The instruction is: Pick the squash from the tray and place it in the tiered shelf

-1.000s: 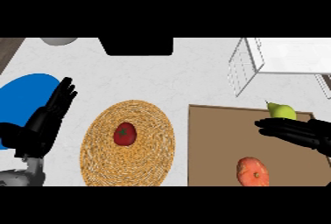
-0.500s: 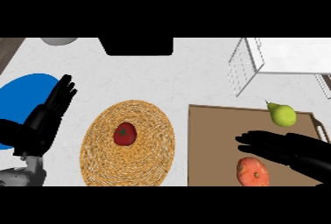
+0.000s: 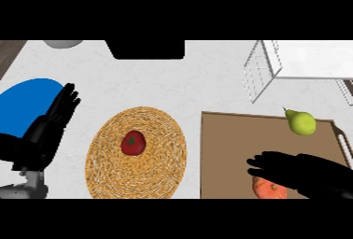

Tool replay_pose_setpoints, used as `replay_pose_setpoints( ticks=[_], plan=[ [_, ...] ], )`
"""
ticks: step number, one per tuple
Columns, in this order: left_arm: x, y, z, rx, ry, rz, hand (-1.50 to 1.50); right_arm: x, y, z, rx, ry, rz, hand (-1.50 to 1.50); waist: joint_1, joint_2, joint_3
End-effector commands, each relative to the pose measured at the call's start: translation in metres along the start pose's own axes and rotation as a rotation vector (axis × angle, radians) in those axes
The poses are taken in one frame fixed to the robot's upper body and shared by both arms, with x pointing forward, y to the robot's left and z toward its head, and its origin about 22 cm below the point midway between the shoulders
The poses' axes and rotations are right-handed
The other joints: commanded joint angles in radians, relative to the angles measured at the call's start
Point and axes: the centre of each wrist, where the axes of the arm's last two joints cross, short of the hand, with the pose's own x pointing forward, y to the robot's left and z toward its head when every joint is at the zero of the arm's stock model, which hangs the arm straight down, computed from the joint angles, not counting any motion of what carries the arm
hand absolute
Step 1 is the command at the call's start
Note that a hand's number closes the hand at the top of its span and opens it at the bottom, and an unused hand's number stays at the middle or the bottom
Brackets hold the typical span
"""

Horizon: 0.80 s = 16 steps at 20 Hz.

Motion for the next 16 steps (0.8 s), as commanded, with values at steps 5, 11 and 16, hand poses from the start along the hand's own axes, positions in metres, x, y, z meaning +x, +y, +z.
replay_pose_setpoints(
  ticks=[5, 11, 16],
  plan=[
    [-0.031, -0.003, 0.008, 0.004, 0.009, 0.007, 0.0, -0.01, -0.011, 0.006, -0.018, 0.1, 0.138, -1.5, 0.001, 0.002, 0.0],
    [0.002, -0.003, 0.01, 0.004, 0.013, -0.008, 0.0, -0.011, 0.007, 0.001, 0.038, 0.176, 0.161, -1.5, 0.001, 0.0, 0.0],
    [0.003, -0.008, 0.01, 0.004, 0.007, 0.005, 0.0, -0.008, 0.018, -0.027, 0.061, 0.189, 0.138, -1.5, 0.002, 0.0, 0.0]
  ],
)
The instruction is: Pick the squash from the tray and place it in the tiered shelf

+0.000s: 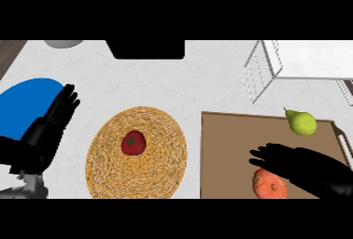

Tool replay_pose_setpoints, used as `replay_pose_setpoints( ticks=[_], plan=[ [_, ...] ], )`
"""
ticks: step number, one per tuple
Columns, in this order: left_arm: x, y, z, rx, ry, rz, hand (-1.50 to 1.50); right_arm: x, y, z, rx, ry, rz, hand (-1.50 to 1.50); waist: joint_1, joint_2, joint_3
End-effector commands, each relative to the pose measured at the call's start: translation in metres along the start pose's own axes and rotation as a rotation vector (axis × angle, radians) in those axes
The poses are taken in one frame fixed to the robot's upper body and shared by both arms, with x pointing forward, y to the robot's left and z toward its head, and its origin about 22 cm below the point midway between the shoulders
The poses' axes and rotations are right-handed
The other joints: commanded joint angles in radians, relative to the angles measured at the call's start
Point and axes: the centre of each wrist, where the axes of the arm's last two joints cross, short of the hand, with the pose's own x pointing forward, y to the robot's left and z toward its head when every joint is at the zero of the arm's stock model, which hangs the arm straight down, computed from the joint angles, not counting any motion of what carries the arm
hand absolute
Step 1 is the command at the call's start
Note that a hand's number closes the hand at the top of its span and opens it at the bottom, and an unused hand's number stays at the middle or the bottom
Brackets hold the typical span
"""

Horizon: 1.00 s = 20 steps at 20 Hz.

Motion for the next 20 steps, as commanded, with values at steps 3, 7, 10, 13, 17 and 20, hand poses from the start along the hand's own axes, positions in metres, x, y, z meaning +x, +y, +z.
replay_pose_setpoints(
  ticks=[3, 7, 10, 13, 17, 20],
  plan=[
    [-0.017, 0.009, -0.005, -0.01, 0.0, -0.01, 0.0, -0.014, 0.002, -0.01, 0.042, 0.008, -0.003, -1.5, 0.0, 0.001, 0.0],
    [-0.013, 0.015, -0.005, 0.011, -0.008, -0.007, 0.0, -0.004, 0.03, -0.01, 0.037, 0.005, 0.014, -1.5, -0.003, 0.0, 0.0],
    [0.0, -0.01, -0.005, -0.005, -0.013, -0.021, 0.0, -0.02, 0.026, -0.026, 0.088, 0.002, -0.003, -1.5, 0.0, 0.0, 0.0],
    [0.009, -0.003, -0.001, -0.006, 0.001, -0.011, 0.0, -0.017, 0.03, -0.041, 0.106, 0.016, 0.005, -1.5, 0.001, 0.0, 0.0],
    [0.015, -0.011, 0.001, -0.015, -0.007, 0.016, 0.0, -0.037, 0.044, -0.042, 0.111, -0.001, -0.021, -1.5, 0.003, 0.0, 0.0],
    [-0.01, 0.003, -0.009, 0.003, 0.0, 0.0, 0.0, -0.036, 0.057, -0.043, 0.128, -0.005, -0.028, -1.5, 0.0, 0.001, 0.0]
  ],
)
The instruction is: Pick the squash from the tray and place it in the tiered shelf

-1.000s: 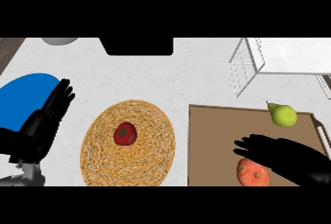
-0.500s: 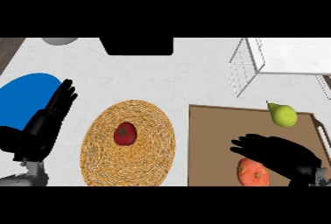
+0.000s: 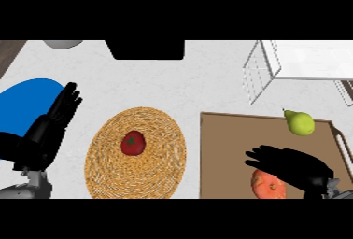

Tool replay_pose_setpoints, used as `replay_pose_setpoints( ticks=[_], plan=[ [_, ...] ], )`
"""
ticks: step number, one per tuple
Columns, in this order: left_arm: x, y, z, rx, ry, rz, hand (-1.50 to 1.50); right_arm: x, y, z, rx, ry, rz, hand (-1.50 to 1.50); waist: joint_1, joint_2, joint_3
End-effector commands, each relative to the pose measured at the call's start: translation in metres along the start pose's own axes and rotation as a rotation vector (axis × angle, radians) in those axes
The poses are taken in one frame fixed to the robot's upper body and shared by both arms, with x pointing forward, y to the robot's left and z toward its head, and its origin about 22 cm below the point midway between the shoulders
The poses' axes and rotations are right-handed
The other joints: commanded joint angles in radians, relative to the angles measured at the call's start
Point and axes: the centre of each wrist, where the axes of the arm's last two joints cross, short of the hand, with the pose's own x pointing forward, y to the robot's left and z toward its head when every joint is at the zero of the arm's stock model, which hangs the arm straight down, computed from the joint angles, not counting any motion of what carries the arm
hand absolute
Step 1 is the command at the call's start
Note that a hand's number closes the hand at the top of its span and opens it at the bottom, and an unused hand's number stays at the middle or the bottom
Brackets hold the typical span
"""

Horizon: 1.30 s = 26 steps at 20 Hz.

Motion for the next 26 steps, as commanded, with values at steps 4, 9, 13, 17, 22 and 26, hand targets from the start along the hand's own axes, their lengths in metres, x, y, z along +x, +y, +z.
replay_pose_setpoints(
  ticks=[4, 9, 13, 17, 22, 26],
  plan=[
    [0.008, -0.001, -0.006, 0.002, -0.002, -0.01, 0.0, -0.016, 0.021, -0.019, 0.045, -0.01, -0.035, -1.5, 0.006, 0.009, 0.008],
    [0.001, 0.013, -0.006, -0.009, -0.007, 0.001, 0.0, -0.02, 0.032, -0.021, -0.06, 0.005, -0.01, 1.5, 0.007, 0.009, 0.008],
    [-0.002, -0.01, -0.003, -0.004, -0.008, 0.011, 0.0, -0.016, 0.034, -0.028, -0.196, -0.044, 0.075, 1.5, 0.006, 0.009, 0.008],
    [-0.003, 0.004, -0.009, 0.006, -0.001, 0.006, 0.0, -0.017, 0.034, -0.029, -0.265, -0.065, 0.077, 1.5, 0.001, 0.009, 0.008],
    [-0.005, 0.015, -0.007, 0.013, -0.001, -0.02, 0.0, -0.022, 0.002, -0.005, -0.449, -0.132, 0.043, 1.5, -0.005, 0.007, 0.007],
    [0.004, 0.0, -0.004, 0.009, -0.012, -0.004, 0.0, -0.014, -0.012, -0.01, -0.579, -0.092, -0.18, 1.5, -0.008, 0.004, 0.007]
  ],
)
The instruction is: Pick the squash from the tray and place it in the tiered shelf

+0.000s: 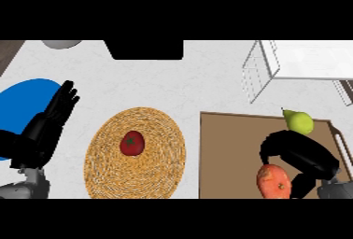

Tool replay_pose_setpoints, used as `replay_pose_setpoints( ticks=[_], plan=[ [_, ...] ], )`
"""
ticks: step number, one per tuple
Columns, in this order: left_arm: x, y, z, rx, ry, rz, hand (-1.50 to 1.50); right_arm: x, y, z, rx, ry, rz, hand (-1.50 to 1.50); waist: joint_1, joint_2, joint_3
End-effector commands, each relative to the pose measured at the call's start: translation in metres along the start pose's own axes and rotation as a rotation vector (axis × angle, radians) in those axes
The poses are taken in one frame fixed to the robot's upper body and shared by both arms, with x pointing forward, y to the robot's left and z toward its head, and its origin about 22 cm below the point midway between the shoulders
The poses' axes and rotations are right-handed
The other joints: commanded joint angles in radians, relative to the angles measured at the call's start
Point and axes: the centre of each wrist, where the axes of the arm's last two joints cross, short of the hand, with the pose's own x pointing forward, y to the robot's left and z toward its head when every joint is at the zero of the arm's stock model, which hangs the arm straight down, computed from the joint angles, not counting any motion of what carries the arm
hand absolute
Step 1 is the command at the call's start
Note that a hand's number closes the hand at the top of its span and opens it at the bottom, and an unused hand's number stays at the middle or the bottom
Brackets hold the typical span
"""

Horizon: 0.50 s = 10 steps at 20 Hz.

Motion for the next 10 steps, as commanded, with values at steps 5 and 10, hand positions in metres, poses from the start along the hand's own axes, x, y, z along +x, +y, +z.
replay_pose_setpoints(
  ticks=[5, 10],
  plan=[
    [-0.007, 0.006, 0.007, 0.059, 0.031, 0.003, 0.0, 0.024, 0.023, -0.009, -0.382, 0.637, -0.231, 1.5, -0.073, -0.015, 0.005],
    [-0.003, 0.007, 0.01, 0.02, 0.024, -0.004, 0.0, 0.077, -0.032, -0.038, -0.735, 0.734, -0.218, 1.5, -0.023, -0.013, 0.006]
  ],
)
